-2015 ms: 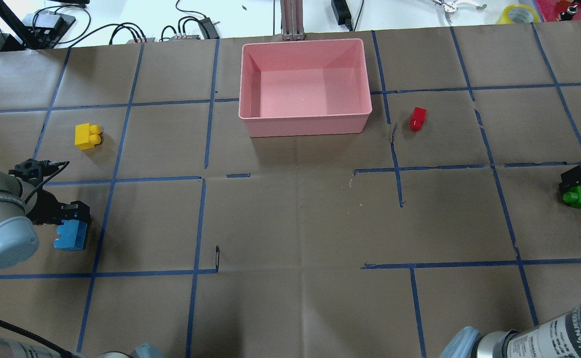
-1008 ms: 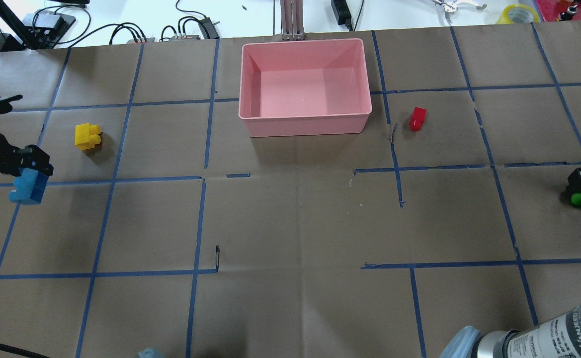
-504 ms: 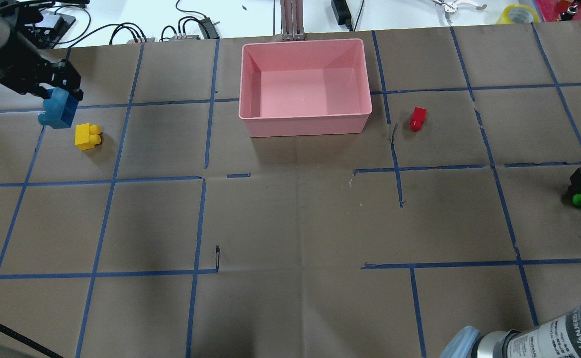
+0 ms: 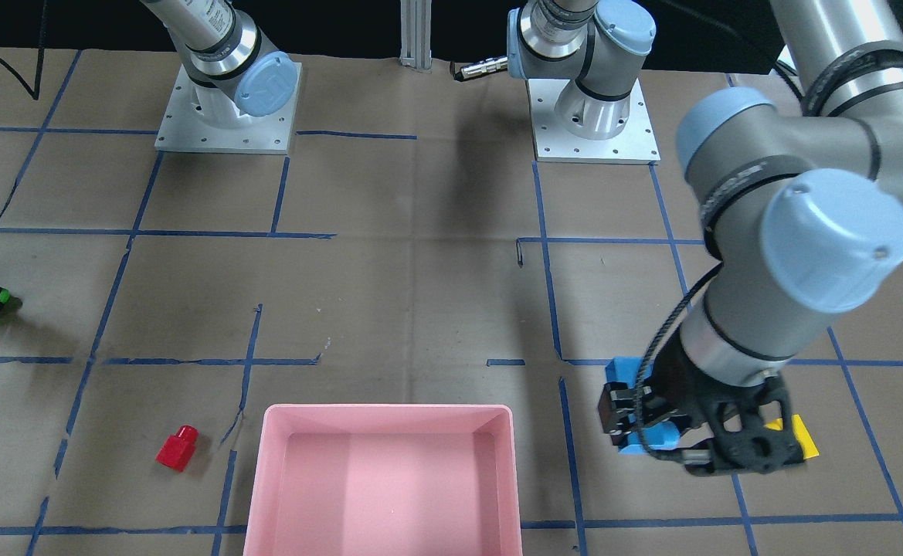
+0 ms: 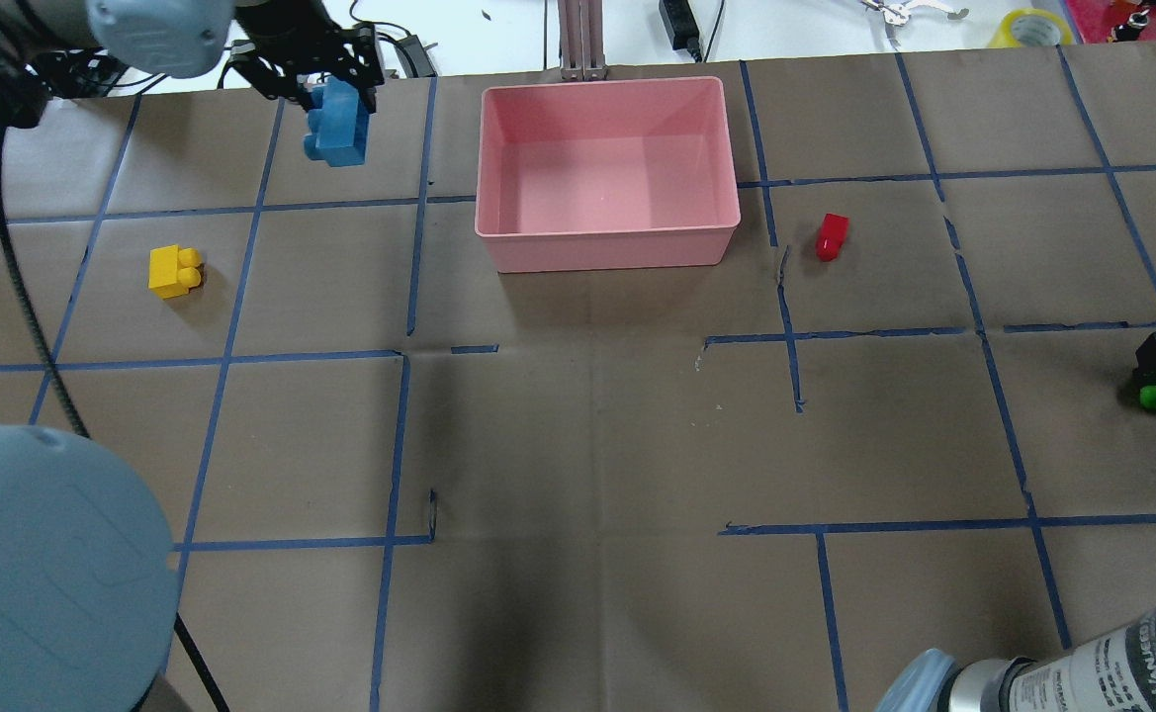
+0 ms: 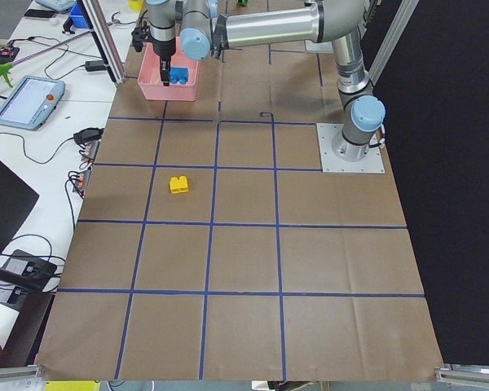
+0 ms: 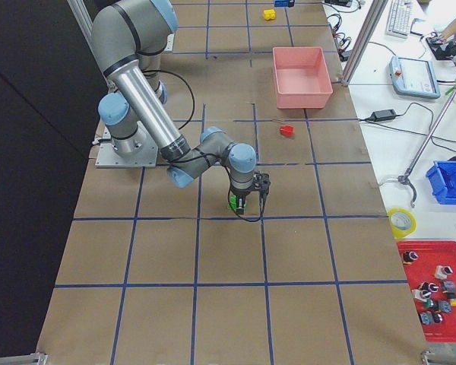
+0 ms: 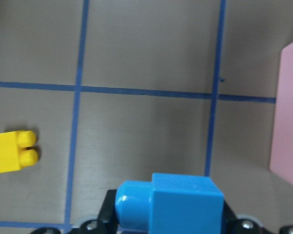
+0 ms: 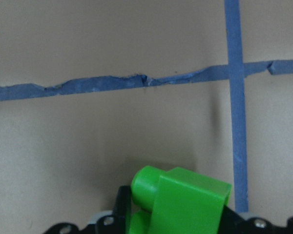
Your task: Put all blocks into box
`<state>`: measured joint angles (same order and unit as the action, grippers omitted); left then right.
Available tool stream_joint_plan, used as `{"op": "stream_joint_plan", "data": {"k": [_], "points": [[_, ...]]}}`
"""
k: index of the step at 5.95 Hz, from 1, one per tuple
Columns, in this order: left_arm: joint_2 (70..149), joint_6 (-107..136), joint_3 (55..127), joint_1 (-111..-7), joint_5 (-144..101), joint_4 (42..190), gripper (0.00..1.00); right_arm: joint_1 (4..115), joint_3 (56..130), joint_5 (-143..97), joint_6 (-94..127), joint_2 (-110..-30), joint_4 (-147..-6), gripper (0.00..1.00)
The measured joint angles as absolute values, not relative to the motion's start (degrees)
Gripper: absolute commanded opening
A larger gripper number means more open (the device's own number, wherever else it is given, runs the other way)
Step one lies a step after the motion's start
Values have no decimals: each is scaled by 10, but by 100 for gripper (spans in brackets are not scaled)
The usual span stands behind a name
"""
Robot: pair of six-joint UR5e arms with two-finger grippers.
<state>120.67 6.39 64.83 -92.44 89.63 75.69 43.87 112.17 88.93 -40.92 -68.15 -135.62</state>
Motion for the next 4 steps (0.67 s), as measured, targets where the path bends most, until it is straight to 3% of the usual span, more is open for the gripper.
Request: {"op": "stream_joint_plan", "data": {"k": [2,4], "points": [[1298,145,537,-999,912,759,9,439,1120,889,-407,-690,-1353,56],[1329,164,503,-1015,916,759,8,440,1120,890,-405,-698,-1353,56]]}}
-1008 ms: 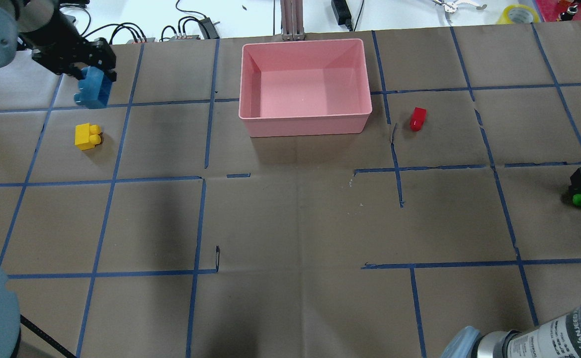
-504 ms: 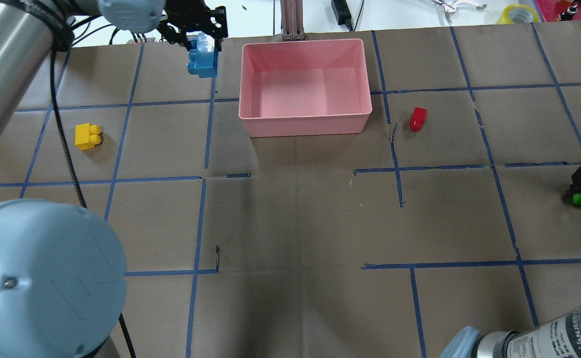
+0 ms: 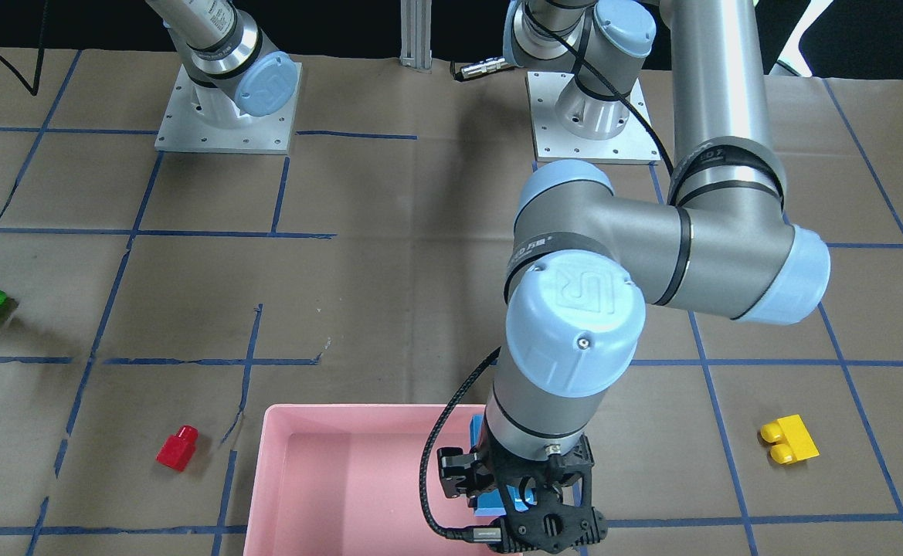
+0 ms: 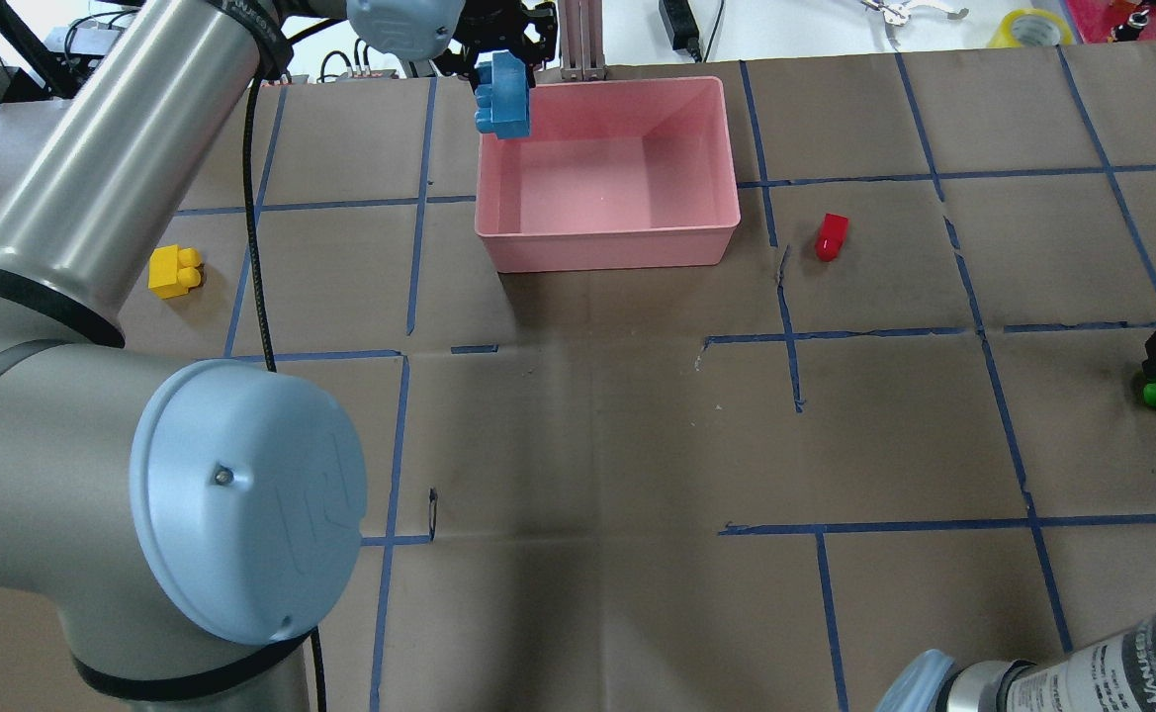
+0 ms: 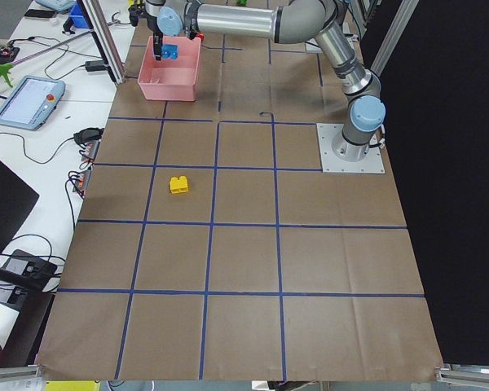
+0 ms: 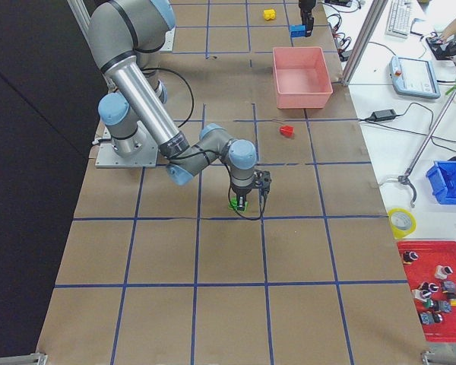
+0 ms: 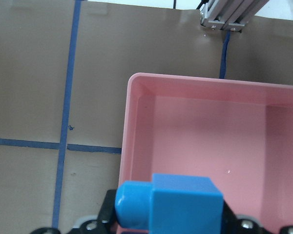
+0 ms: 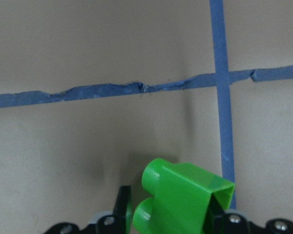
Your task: Put all blocks into box
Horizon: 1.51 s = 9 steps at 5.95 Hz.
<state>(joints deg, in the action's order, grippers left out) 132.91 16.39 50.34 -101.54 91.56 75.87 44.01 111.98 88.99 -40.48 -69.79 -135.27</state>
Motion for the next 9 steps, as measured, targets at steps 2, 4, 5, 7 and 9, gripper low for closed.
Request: {"op": "stream_joint_plan", "data": {"k": [2,4,5,7,9], "points": [[1332,166,500,-1017,919,759,8,441,1119,890,-404,-702,-1352,37],[1328,161,500,-1014,919,760,8,443,1112,889,-403,-703,-1346,10],[1321,150,500,-1007,919,764,8,444,1105,888,-403,-707,-1330,9],[1312,131,500,-993,919,772,8,445,1099,888,-403,-717,-1310,6],[1309,124,498,-988,916,774,8,449,1089,887,-402,-727,-1291,2]]}}
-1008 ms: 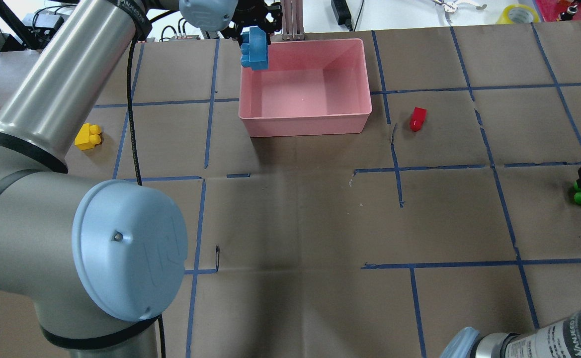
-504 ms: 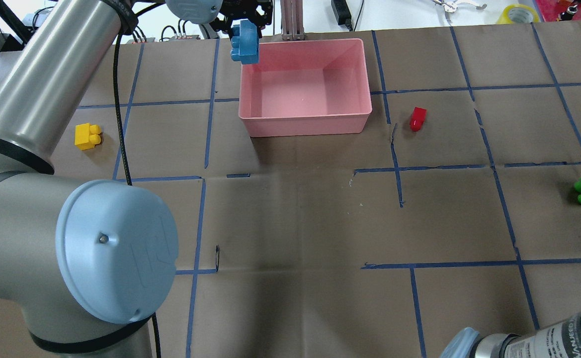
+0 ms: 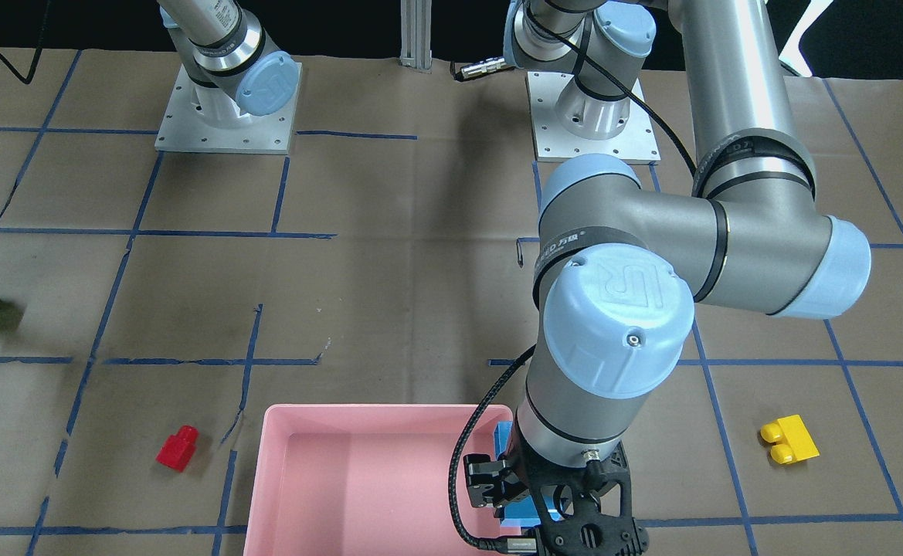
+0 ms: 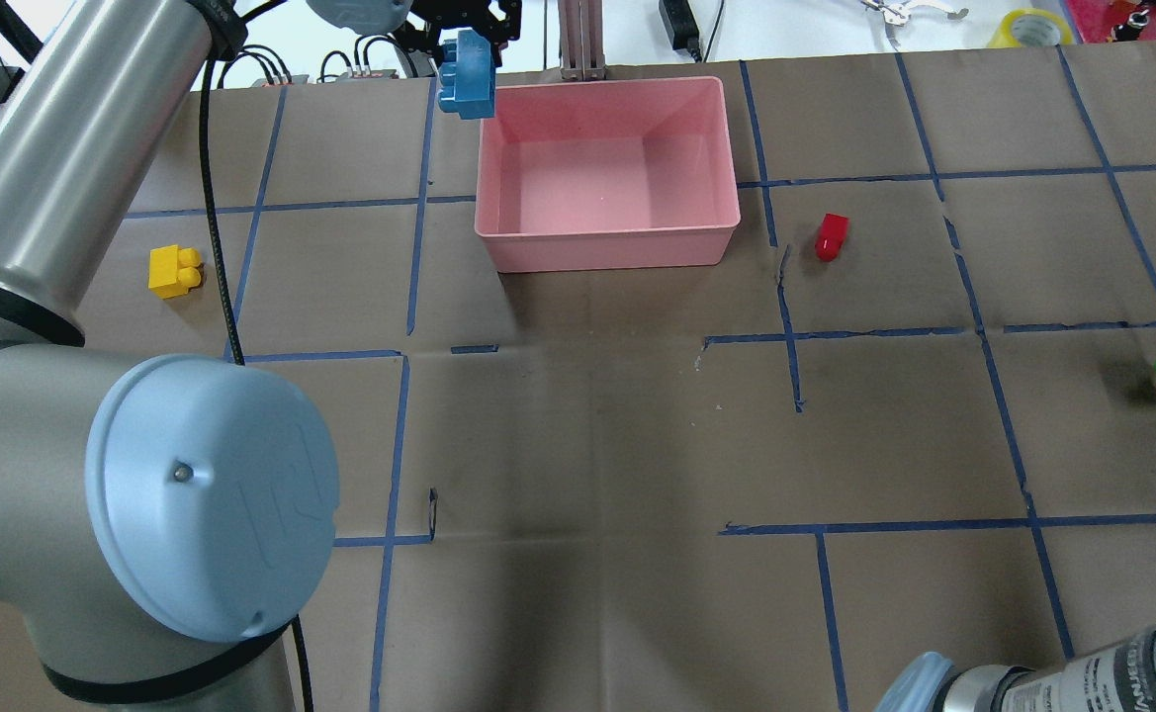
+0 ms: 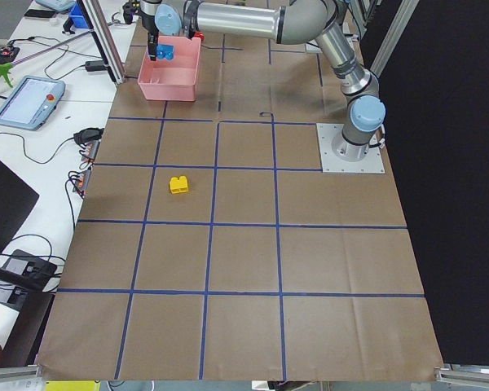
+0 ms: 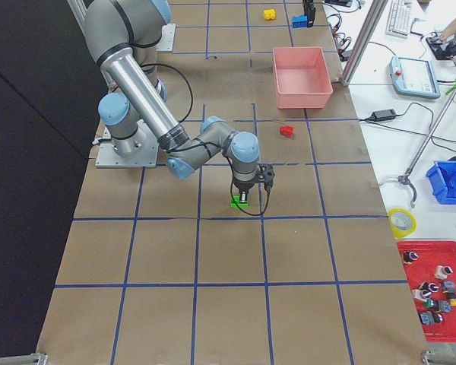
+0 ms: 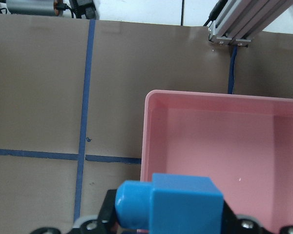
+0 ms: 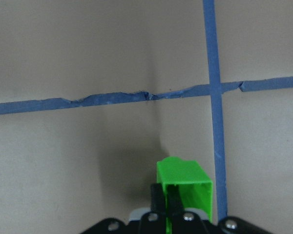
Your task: Put all blocks into box
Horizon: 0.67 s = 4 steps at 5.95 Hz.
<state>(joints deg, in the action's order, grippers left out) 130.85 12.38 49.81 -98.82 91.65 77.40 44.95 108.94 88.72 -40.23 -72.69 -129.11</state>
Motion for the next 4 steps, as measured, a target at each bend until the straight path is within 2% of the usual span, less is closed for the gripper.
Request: {"op": "stream_joint_plan", "data": {"k": [2,3,4], "points": [[1321,129,501,-996,911,773,9,496,1019,884,-373,-753,-1203,1],[1337,140,503,-1011,909,772,35,534,967,881,-344,-762,-1145,1],[1353,152,504,-1025,909,769,92,575,917,866,-304,-764,-1086,1]]}}
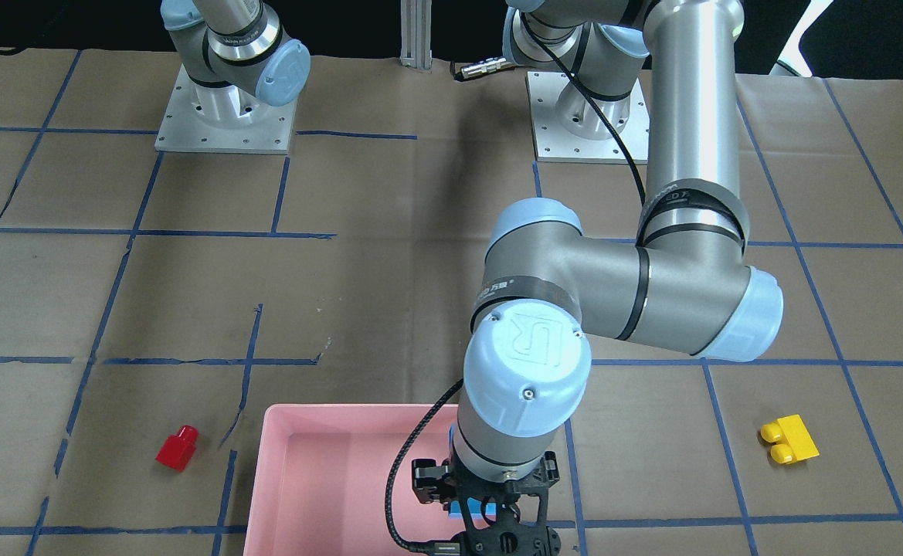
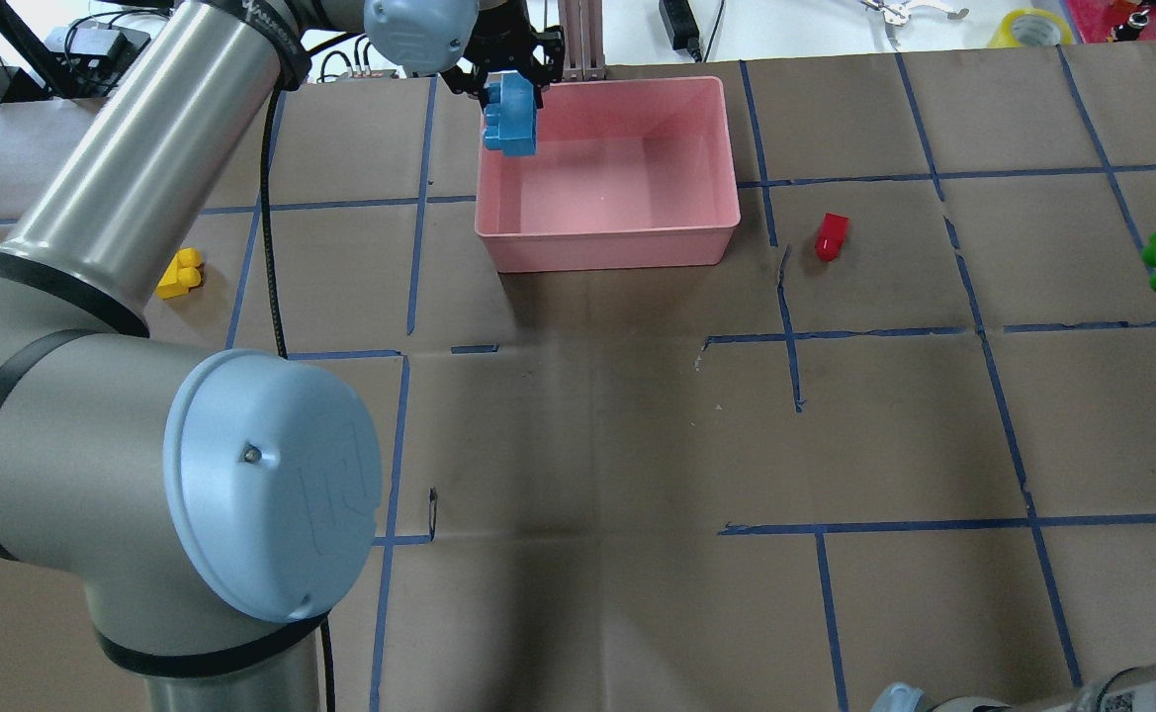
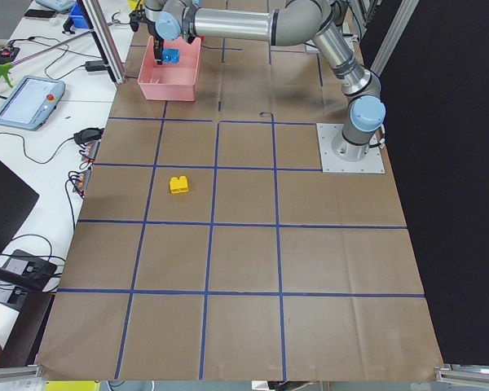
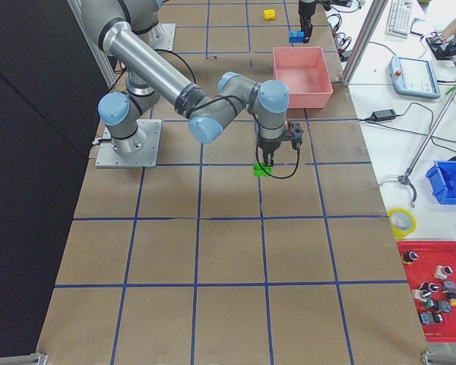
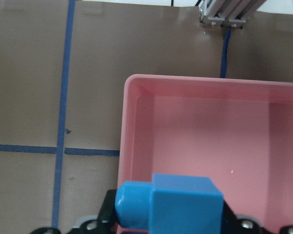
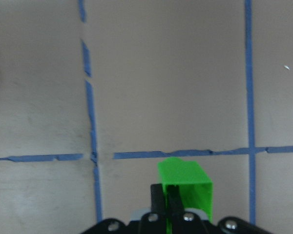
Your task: Put all blocks into box
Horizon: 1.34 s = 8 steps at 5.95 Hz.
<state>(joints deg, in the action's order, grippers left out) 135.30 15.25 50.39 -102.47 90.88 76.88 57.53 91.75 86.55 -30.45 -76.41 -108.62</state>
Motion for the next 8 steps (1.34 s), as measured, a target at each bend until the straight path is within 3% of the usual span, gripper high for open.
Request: {"op": "stream_joint_plan", "data": {"k": [1,4,7,8], "points": [[1361,166,505,-1031,909,765,99,619,880,823,-258,-764,-1036,1],[1328,164,501,-1005,910,774,99,755,840,630,-38,-756,-1007,1],[1262,21,511,-857,899,827,99,874,769,551,178,-660,-1143,2],[1258,-29,513,-810,897,830,99,901,734,548,217,-610,-1195,8]]}}
